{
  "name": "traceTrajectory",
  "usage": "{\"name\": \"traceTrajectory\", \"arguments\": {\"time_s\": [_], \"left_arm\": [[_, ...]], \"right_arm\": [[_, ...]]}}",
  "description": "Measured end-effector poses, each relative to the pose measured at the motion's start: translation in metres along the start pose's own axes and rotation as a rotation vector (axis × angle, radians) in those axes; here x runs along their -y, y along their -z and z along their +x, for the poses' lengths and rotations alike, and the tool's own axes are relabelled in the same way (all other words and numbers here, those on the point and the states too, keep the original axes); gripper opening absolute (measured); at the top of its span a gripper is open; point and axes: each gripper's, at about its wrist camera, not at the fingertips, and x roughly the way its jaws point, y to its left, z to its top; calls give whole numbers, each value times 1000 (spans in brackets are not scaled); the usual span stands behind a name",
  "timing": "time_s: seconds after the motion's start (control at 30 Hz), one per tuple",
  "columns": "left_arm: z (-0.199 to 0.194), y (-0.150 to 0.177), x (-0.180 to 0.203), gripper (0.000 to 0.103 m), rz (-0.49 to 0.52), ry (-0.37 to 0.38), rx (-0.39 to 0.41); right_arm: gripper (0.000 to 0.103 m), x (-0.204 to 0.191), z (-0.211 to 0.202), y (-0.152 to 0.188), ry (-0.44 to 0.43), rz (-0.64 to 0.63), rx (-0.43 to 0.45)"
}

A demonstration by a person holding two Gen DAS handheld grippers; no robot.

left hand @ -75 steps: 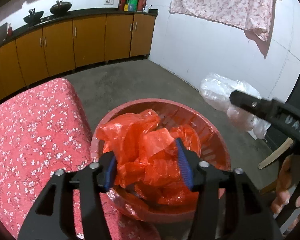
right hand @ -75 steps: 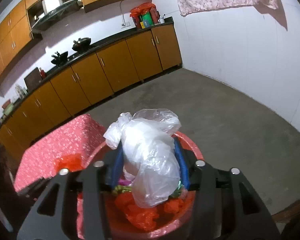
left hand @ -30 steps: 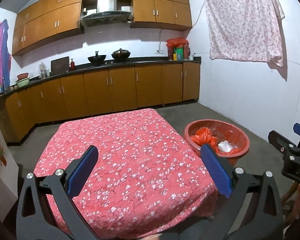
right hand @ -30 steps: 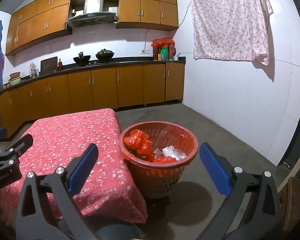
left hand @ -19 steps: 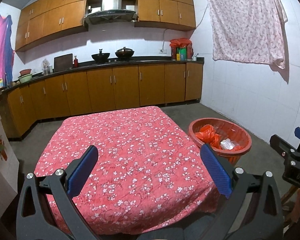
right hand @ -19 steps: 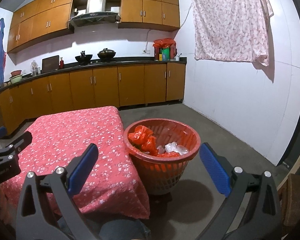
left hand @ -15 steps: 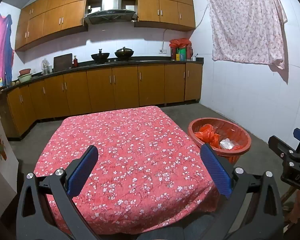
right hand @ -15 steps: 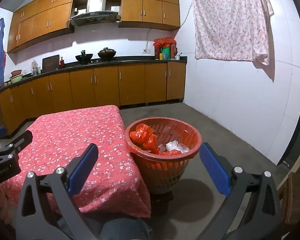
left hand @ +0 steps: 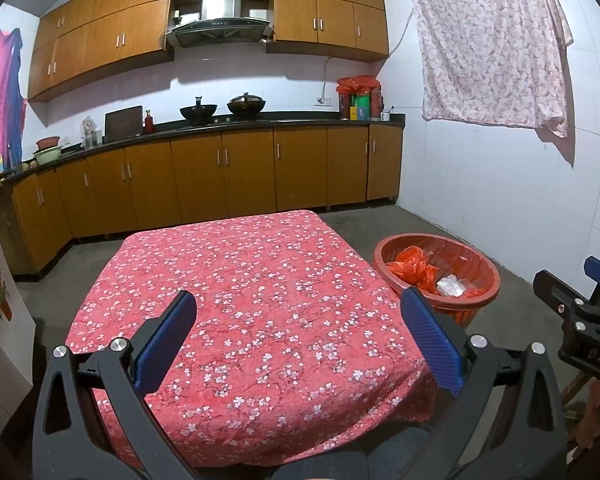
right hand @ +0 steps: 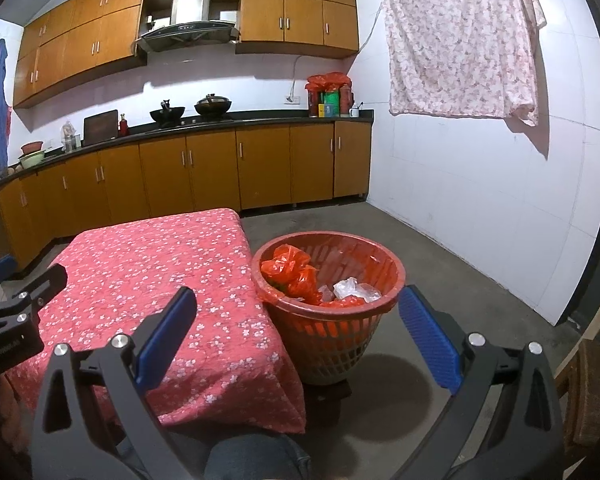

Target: Collect trash

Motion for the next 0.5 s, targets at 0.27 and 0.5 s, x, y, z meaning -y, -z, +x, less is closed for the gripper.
{"name": "traceTrajectory", "arguments": {"time_s": [0.27, 0.5], "left_arm": [[0, -4, 3, 101, 6, 8, 4], [0, -5, 2, 101, 6, 10, 5]], "right_arm": [[99, 1, 0, -1, 1, 3, 1], [99, 2, 0, -1, 1, 2, 1]]}}
